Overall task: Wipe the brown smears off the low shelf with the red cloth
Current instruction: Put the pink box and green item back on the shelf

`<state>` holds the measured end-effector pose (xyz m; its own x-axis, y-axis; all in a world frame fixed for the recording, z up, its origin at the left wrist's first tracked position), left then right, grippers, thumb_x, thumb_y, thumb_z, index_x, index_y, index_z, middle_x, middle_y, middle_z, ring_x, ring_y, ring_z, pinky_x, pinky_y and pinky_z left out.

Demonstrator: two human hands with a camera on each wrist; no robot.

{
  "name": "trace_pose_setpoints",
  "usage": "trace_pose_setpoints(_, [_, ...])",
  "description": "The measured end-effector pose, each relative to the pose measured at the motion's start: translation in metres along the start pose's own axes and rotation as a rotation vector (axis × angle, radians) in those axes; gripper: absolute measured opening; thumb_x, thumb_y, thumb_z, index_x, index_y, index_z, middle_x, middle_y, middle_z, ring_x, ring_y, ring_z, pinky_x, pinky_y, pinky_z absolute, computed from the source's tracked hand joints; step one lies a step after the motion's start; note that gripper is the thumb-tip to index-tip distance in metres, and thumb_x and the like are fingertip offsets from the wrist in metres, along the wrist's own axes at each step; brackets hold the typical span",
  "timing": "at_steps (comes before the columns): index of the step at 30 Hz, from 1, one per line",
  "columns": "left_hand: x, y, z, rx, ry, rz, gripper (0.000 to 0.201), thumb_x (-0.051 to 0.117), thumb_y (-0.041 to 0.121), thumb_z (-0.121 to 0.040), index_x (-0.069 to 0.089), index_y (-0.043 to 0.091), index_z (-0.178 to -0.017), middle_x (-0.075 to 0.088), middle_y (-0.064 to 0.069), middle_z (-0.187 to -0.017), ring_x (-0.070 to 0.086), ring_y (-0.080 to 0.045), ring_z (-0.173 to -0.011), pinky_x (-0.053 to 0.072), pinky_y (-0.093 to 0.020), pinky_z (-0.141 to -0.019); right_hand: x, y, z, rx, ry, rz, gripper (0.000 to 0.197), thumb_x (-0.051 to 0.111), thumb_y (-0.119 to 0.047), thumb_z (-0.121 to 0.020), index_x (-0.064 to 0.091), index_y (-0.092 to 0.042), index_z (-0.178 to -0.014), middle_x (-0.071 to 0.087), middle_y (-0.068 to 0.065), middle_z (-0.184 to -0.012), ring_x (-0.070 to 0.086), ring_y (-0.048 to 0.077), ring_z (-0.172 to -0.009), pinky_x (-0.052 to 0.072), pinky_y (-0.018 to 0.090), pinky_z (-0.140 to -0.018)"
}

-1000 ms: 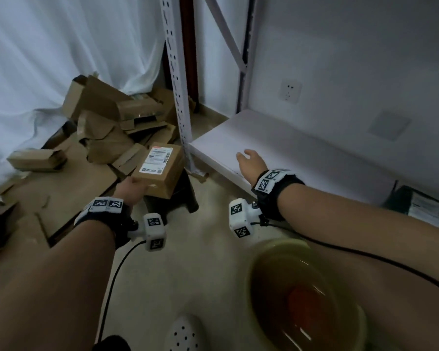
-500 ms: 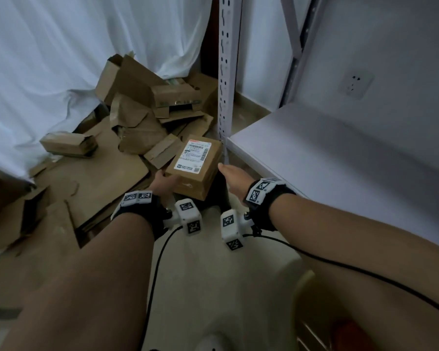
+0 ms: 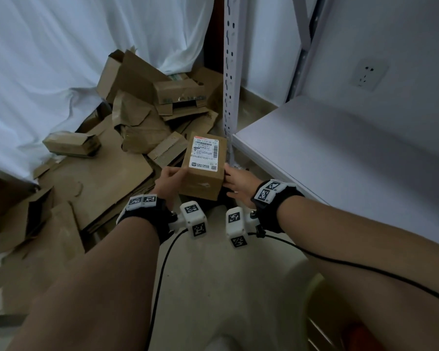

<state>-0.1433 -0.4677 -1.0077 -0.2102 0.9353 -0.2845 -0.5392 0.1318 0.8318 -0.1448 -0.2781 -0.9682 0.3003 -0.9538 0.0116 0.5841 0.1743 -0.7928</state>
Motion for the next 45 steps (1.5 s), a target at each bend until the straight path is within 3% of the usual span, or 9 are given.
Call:
trace_pose_setpoints(4, [0.015,0.011,0.01,0.002,-0.071,0.138,0.035,0.059,0.055,-0.082,0.043,0.032,-0.103,0.05,-0.002,-0.109,0.055,-0.022,-0.101,0.053,-0.045,-0.09,-0.009,-0.002,0.01,-0.02,0.017,-0.052,0.05,0.036,-0.046,-0.099,0.041,-0.017,-0.14,0.046,0.006,-0.144,0.045,0.022,-0.131,0.032,0.036,-0.109])
trace_pose_setpoints(10, [0.018,0.039,0.026,-0.01,0.031,0.033,0.025,0.063,0.063,-0.056,0.046,0.052,-0.07,0.045,-0.006,-0.122,0.053,-0.031,-0.109,0.055,-0.055,-0.081,-0.023,-0.004,0.035,-0.035,0.019,-0.076,0.055,0.034,-0.048,-0.098,0.042,-0.013,-0.14,0.049,0.009,-0.141,0.046,0.023,-0.13,0.035,0.037,-0.109])
trace_pose_setpoints(15, [0.044,0.081,0.071,0.072,0.019,-0.024,0.045,0.065,0.052,-0.072,0.045,0.034,-0.108,0.032,-0.003,-0.127,0.046,-0.027,-0.108,0.051,-0.048,-0.092,-0.075,0.001,0.066,-0.073,0.18,-0.043,0.047,0.034,-0.043,-0.1,0.049,-0.013,-0.132,0.054,0.006,-0.133,0.048,0.022,-0.125,0.042,0.038,-0.103])
trace_pose_setpoints(18, [0.068,0.1,0.093,0.144,-0.015,-0.064,0.051,0.066,0.05,-0.074,0.043,0.03,-0.115,0.03,-0.003,-0.13,0.046,-0.025,-0.108,0.05,-0.048,-0.094,-0.119,0.011,0.091,-0.066,0.29,-0.071,0.048,0.037,-0.043,-0.099,0.049,-0.009,-0.131,0.051,0.01,-0.135,0.048,0.026,-0.124,0.046,0.035,-0.09])
trace_pose_setpoints(21, [0.098,0.116,0.12,0.207,-0.054,-0.107,0.056,0.065,0.049,-0.077,0.043,0.027,-0.124,0.029,-0.003,-0.131,0.044,-0.024,-0.105,0.051,-0.048,-0.094,-0.164,0.027,0.123,-0.063,0.392,-0.085,0.046,0.034,-0.039,-0.101,0.049,-0.006,-0.13,0.054,0.012,-0.133,0.051,0.029,-0.121,0.045,0.038,-0.098])
trace_pose_setpoints(27, [0.189,0.128,0.17,0.191,-0.192,-0.134,0.073,0.061,0.069,-0.053,0.052,0.04,-0.119,0.041,-0.006,-0.133,0.054,-0.029,-0.11,0.052,-0.049,-0.091,-0.251,0.053,0.202,-0.104,0.586,-0.148,0.045,0.032,-0.031,-0.102,0.047,0.002,-0.129,0.05,0.019,-0.134,0.055,0.033,-0.115,0.043,0.042,-0.102])
trace_pose_setpoints(32, [0.299,0.119,0.184,0.037,-0.423,-0.011,0.072,0.067,0.066,-0.05,0.06,0.035,-0.115,0.058,-0.007,-0.122,0.065,-0.036,-0.099,0.055,-0.058,-0.074,-0.355,0.078,0.282,-0.144,0.96,0.056,0.036,0.032,-0.021,-0.101,0.057,0.004,-0.109,0.053,0.026,-0.129,0.052,0.031,-0.111,0.036,0.037,-0.102])
trace_pose_setpoints(36, [0.39,0.099,0.199,-0.047,-0.62,0.021,0.068,0.071,0.063,-0.052,0.067,0.028,-0.11,0.068,-0.01,-0.115,0.066,-0.039,-0.101,0.051,-0.063,-0.081,-0.424,0.115,0.34,-0.136,1.155,0.094,0.037,0.036,-0.016,-0.1,0.049,-0.005,-0.133,0.052,0.017,-0.136,0.049,0.032,-0.123,0.036,0.029,-0.099])
trace_pose_setpoints(45, [0.473,0.088,0.304,-0.086,-0.712,0.114,0.049,0.059,0.049,-0.082,0.064,0.013,-0.115,0.072,-0.018,-0.104,0.067,-0.036,-0.1,0.048,-0.062,-0.089,-0.53,0.211,0.41,0.035,1.381,-0.067,0.045,0.049,-0.023,-0.091,0.044,-0.012,-0.135,0.048,0.019,-0.137,0.049,0.036,-0.122,0.04,0.039,-0.104])
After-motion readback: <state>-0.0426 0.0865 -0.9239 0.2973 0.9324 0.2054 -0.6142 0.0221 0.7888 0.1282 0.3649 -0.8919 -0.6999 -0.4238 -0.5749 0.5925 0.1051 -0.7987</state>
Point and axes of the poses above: each hand's wrist, its own z-axis away from the middle knuckle, its own x-axis out of the palm, y = z × x, the point moved 7 cm from there along -z, towards the middle knuckle
